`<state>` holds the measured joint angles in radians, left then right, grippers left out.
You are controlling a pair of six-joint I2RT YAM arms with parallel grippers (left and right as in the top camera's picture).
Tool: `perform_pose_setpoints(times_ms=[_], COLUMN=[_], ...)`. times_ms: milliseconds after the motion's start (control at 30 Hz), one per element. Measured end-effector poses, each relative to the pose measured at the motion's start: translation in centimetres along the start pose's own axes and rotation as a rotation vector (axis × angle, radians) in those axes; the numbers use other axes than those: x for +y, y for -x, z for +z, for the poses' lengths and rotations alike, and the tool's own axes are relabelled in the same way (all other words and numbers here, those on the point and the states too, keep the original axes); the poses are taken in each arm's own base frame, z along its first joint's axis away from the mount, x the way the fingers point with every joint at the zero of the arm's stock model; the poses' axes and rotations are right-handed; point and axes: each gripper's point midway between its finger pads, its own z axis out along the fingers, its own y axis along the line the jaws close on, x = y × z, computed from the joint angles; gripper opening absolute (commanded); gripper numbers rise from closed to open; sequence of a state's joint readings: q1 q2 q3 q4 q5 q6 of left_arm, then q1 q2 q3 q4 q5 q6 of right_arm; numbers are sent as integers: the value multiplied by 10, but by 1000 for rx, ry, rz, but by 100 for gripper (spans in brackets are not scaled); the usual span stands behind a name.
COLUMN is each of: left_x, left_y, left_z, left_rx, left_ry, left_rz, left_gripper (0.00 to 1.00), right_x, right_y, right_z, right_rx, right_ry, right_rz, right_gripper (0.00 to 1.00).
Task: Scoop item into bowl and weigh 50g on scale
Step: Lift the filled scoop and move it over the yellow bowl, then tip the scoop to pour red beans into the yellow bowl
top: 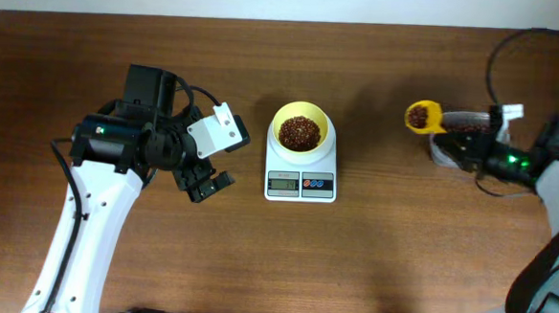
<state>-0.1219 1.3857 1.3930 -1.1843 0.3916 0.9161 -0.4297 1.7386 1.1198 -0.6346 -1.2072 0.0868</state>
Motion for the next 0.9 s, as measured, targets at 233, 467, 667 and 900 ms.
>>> perform_pose_setpoints(times_ms=[233, 467, 667, 900], left_x=[0, 0, 0, 0], left_y=[0, 0, 0, 0], left_z=[0, 0, 0, 0], left_rx=[0, 0, 0, 0], left_ry=[0, 0, 0, 0], left_rz=[0, 0, 0, 0], left_gripper=[99, 99, 99, 99], right_x=[50, 82, 66, 61], right_y=[-46, -76, -70, -57], right_z=[82, 137, 164, 170], right_rx=[222, 308, 233, 180], right_ry=[95, 111, -64, -106], right_rz=[-111, -213, -335, -551], right_gripper=[4, 4, 4, 4])
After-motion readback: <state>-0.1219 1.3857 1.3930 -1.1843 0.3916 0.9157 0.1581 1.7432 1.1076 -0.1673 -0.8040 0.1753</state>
